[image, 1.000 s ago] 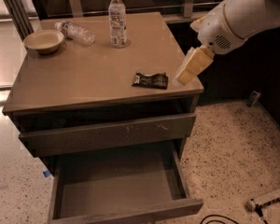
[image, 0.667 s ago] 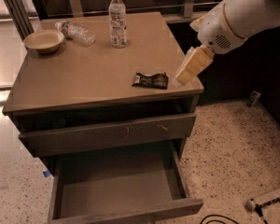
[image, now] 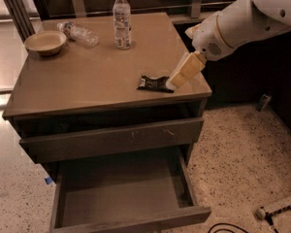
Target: Place rxbar chocolate into middle drawer
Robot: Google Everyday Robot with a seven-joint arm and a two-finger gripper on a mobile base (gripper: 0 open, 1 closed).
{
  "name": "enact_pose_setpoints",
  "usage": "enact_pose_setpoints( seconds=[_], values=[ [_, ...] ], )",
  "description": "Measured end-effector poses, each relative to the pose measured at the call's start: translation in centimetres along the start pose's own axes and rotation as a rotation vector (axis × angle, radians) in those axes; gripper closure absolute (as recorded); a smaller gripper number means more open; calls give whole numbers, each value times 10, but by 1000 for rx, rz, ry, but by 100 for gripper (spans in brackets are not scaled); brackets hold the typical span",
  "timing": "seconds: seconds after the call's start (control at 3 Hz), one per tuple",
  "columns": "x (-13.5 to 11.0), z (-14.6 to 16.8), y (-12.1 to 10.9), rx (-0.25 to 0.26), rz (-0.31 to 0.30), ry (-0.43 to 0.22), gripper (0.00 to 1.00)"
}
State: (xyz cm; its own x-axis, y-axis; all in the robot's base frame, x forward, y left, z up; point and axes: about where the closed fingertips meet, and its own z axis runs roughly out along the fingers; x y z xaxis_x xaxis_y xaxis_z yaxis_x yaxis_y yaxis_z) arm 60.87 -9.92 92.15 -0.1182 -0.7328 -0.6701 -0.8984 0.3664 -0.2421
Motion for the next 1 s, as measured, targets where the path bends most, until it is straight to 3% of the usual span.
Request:
enact_pose_setpoints(
  seconds=[0.33,1.0],
  values=[
    [-7,27,1,-44,-4,-26,8],
    [-1,58,8,-86,-26,-11,48]
  ],
)
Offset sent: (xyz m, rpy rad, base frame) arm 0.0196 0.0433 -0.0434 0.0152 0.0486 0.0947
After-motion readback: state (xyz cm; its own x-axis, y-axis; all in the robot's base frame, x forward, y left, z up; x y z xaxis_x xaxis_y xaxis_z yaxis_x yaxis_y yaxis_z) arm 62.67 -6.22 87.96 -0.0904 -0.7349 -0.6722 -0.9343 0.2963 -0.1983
